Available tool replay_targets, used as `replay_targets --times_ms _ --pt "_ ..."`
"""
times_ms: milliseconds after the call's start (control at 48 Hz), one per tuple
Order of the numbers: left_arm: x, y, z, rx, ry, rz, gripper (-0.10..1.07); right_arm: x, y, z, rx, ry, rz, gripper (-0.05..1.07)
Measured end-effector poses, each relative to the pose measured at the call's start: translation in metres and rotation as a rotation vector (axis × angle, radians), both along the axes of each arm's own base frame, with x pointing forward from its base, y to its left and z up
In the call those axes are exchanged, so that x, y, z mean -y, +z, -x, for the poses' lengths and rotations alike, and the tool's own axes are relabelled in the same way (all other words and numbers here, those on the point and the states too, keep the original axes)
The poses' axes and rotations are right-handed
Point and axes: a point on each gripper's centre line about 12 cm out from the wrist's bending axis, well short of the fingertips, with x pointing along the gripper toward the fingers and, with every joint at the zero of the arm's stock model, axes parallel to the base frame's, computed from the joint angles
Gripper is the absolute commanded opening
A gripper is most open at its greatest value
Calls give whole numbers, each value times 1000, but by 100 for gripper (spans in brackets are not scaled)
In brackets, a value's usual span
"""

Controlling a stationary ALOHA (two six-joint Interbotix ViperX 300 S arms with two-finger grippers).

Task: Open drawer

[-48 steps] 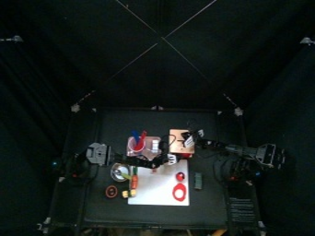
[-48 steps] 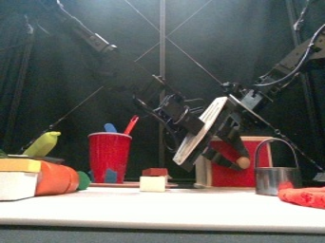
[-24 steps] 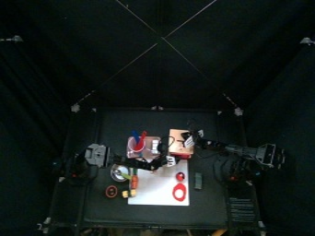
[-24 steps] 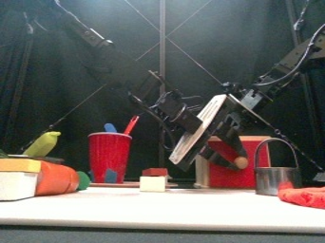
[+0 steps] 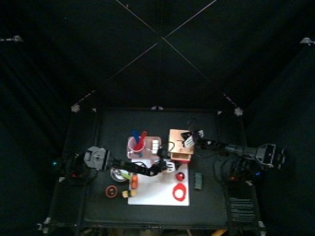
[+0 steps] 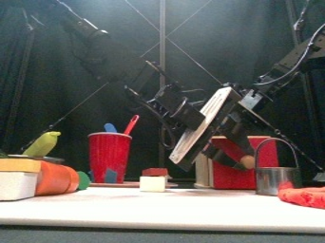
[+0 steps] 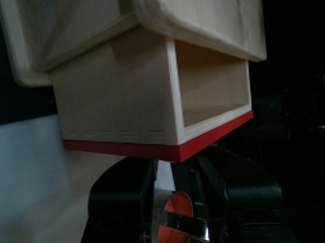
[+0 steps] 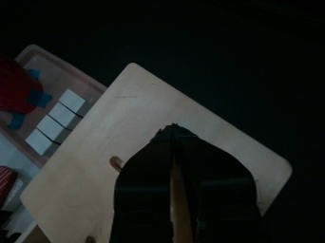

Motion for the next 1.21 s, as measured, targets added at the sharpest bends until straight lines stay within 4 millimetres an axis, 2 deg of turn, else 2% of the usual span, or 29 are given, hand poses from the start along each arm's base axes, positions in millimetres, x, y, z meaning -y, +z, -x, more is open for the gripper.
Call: replay_targets --times_ms 188,833,958,1083,1208 --pt "9 0 1 2 -9 -1 60 -1 0 0 2 -1 -4 13" --pt "23 -1 3 2 -21 1 61 -2 -1 -1 3 0 -10 13" --pt "24 -1 3 1 -28 -5 67 -2 0 -1 4 -2 -9 13" --pt "24 1 3 4 -37 -15 78 -2 -1 -1 3 -1 -10 13" --pt "34 0 4 0 -64 -19 87 -2 -1 0 2 -3 -11 13"
